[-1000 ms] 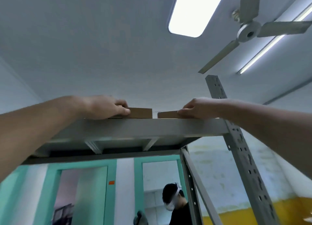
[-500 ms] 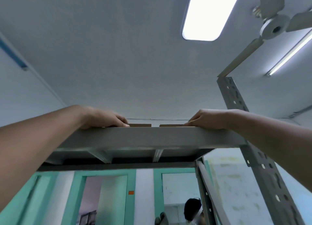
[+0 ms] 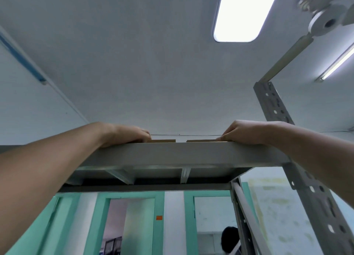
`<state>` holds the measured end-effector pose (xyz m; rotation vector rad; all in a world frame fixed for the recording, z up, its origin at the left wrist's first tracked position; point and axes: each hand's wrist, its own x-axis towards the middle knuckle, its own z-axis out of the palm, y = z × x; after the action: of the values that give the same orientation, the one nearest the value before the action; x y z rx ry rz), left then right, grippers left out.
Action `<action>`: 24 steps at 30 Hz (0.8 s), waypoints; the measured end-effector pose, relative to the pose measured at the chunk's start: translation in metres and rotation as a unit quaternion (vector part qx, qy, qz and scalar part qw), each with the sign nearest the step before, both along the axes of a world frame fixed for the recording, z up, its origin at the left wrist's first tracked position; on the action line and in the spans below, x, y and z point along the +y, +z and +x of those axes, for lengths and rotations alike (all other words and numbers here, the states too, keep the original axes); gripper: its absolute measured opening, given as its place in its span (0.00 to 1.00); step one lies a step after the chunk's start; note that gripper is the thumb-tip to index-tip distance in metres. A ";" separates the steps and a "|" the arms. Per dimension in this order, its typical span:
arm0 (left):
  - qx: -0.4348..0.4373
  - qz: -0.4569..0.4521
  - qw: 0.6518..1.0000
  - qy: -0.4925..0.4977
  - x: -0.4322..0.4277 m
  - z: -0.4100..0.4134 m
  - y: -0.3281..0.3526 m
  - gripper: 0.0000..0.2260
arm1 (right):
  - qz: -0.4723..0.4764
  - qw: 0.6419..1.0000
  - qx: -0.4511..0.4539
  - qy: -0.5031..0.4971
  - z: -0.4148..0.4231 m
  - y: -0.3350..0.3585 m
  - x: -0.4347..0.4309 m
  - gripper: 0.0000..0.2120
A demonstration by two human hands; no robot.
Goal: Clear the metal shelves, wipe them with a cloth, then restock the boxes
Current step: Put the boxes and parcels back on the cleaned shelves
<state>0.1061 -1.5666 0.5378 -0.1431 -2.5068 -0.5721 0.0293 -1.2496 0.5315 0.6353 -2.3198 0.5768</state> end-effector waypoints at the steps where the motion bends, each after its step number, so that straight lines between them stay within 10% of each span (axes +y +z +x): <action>1: 0.004 0.009 1.000 -0.003 0.004 0.002 -0.002 0.08 | -0.001 1.000 0.004 0.008 0.000 0.000 0.000 0.16; 17: 0.041 -0.027 0.999 -0.010 0.000 -0.003 -0.002 0.14 | 0.038 0.998 0.048 -0.021 -0.003 -0.005 -0.003 0.20; 24: 0.407 -0.022 0.910 -0.077 0.023 0.019 -0.040 0.08 | -0.073 0.937 0.327 0.100 0.017 -0.032 -0.015 0.16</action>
<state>0.1250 -1.5435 0.4980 -0.4905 -1.6964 -0.3988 0.0467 -1.2650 0.4990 0.8458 -1.5878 0.5224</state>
